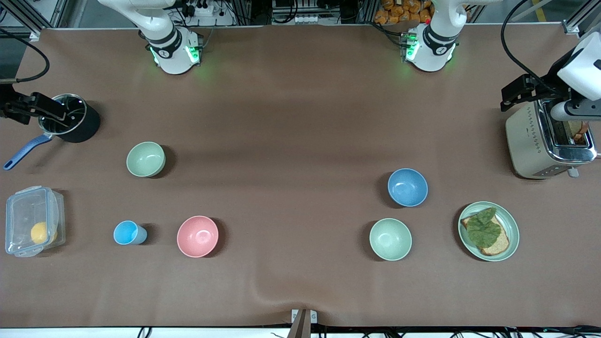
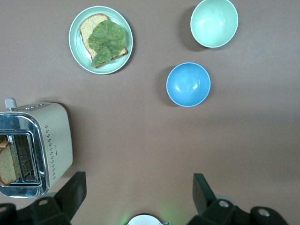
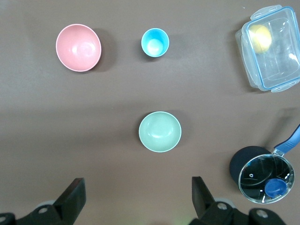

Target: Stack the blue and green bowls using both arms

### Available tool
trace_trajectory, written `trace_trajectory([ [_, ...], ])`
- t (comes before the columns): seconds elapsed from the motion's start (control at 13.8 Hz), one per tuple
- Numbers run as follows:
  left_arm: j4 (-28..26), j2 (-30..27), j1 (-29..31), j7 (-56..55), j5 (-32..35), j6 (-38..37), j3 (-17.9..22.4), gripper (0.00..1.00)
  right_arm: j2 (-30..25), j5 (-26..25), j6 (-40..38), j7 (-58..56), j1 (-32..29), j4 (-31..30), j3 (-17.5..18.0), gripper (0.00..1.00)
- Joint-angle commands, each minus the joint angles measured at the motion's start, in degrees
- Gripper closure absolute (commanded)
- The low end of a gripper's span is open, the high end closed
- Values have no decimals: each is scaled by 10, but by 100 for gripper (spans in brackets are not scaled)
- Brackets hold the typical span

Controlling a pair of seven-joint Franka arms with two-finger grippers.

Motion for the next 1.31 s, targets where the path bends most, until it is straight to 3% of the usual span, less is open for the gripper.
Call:
trace_trajectory([
  [0.0, 10, 3, 0, 4, 9, 0, -1, 0, -4, -9, 1, -10, -11, -16, 5, 0],
  [0.22, 8, 5, -1, 3, 10, 7, -2, 0, 10, -8, 4, -19, -25, -27, 4, 0],
  [0.36, 7, 16, -3, -6, 10, 48, -1, 0, 10, -1, 32, -23, -48, -69, 5, 0],
  [0.73, 8, 168, -6, -22, 21, 90, -2, 0, 9, -1, 93, -25, -73, -156, 5, 0],
  [1.02, -40, 247, -45, -24, 25, 216, -4, 0, 9, -1, 132, -61, -81, -204, 5, 0],
  [1.23, -44, 312, -61, -25, 26, 257, -4, 0, 0, 2, 197, -64, -86, -271, 5, 0],
])
